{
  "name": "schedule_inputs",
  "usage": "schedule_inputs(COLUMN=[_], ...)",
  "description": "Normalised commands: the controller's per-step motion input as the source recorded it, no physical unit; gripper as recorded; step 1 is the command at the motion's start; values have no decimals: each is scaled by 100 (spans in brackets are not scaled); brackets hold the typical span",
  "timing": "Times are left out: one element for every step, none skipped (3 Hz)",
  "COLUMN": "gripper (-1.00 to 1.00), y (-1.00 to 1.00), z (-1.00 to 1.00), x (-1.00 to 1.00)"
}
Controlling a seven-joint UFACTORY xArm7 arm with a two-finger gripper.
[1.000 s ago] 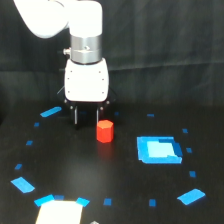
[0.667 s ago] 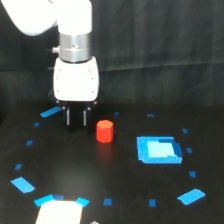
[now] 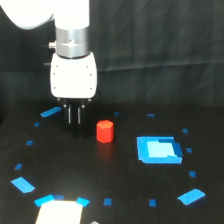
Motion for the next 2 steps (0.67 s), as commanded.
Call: schedule_inputs(gripper=[100, 100], y=[100, 34], z=[93, -100], x=[-62, 100])
